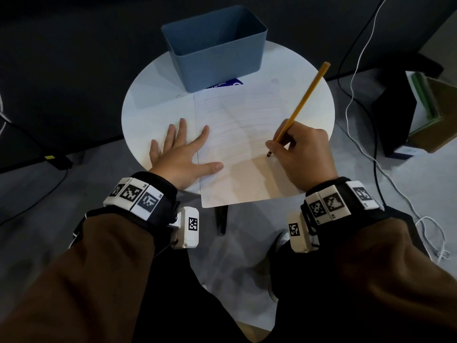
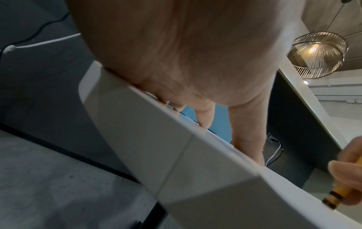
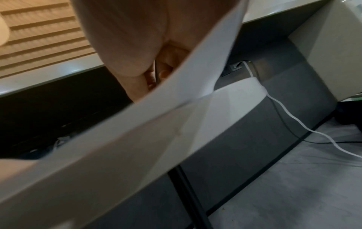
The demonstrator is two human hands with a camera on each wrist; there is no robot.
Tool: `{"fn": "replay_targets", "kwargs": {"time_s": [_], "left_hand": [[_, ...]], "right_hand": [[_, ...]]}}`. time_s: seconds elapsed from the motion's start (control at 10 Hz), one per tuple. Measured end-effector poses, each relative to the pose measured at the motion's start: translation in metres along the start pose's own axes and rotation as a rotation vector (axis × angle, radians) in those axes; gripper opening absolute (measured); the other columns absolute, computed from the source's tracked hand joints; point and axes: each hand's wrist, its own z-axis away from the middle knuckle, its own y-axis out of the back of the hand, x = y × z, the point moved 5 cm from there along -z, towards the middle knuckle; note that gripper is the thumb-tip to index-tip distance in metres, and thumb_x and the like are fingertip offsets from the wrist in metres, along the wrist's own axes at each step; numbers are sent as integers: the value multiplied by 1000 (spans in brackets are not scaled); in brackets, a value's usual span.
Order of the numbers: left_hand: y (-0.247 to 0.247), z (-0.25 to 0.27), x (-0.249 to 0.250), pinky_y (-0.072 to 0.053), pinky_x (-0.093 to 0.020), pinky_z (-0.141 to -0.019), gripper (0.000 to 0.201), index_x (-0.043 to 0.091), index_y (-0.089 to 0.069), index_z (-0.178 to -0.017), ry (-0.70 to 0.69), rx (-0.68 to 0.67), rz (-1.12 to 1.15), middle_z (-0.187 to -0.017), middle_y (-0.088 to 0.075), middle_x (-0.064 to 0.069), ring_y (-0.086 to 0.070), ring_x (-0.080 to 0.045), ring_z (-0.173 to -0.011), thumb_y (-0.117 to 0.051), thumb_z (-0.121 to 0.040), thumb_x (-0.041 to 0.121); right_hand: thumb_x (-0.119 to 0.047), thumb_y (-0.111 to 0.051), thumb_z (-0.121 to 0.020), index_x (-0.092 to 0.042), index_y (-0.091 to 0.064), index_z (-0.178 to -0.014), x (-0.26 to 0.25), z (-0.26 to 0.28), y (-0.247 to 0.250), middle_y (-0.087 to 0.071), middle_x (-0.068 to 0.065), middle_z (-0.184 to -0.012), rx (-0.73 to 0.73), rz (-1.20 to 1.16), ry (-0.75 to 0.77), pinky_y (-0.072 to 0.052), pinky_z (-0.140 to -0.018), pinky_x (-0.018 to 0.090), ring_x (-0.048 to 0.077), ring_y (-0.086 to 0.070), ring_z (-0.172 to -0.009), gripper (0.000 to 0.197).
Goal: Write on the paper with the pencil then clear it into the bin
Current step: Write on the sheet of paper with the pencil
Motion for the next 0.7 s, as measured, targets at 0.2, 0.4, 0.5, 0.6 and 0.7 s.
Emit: {"fn": "replay_targets", "kwargs": {"time_s": [0.2,0.4,0.5,0.6,0.7], "left_hand": [[0,-1,0,17,-49,-119,89,59,2,-151,-4,4,-4,-161,29,11,29,-10,-147,-52,-83,76],[-1,-2,-1,17,-49,-119,89,58,3,-151,-7,2,4,-161,29,10,30,-10,-147,-52,-82,77],[-1,-2,0,18,-48,-118,89,58,3,-151,-6,1,1,-161,29,10,30,-11,-147,-52,-83,76],[0,-1,0,18,-48,-118,89,58,3,-151,-4,2,-2,-161,30,10,30,-11,-147,-52,-83,76],[-1,-1,1,18,-48,-118,89,58,3,-151,-5,4,2,-161,29,10,30,-10,-147,-52,-83,76]], "right_hand": [[-30,-72,-91,-27,-61,-80,1,-2,0,-61,-19,-67,-13,73,8,-54,-69,36,3,-55,-64,16],[-28,-74,-90,-22,-66,-79,6,-3,11,-62,-18,-66,44,50,-12,-55,-69,36,3,-58,-66,14],[-28,-74,-90,-23,-66,-80,1,-2,4,-63,-18,-67,9,39,14,-51,-68,29,1,-58,-66,14],[-28,-74,-90,-23,-64,-78,10,-4,10,-62,-17,-68,18,89,-3,-51,-67,28,2,-59,-66,16],[-26,-75,-88,-20,-67,-80,20,-6,23,-64,-14,-70,74,90,-32,-58,-71,40,9,-62,-69,14]]}}
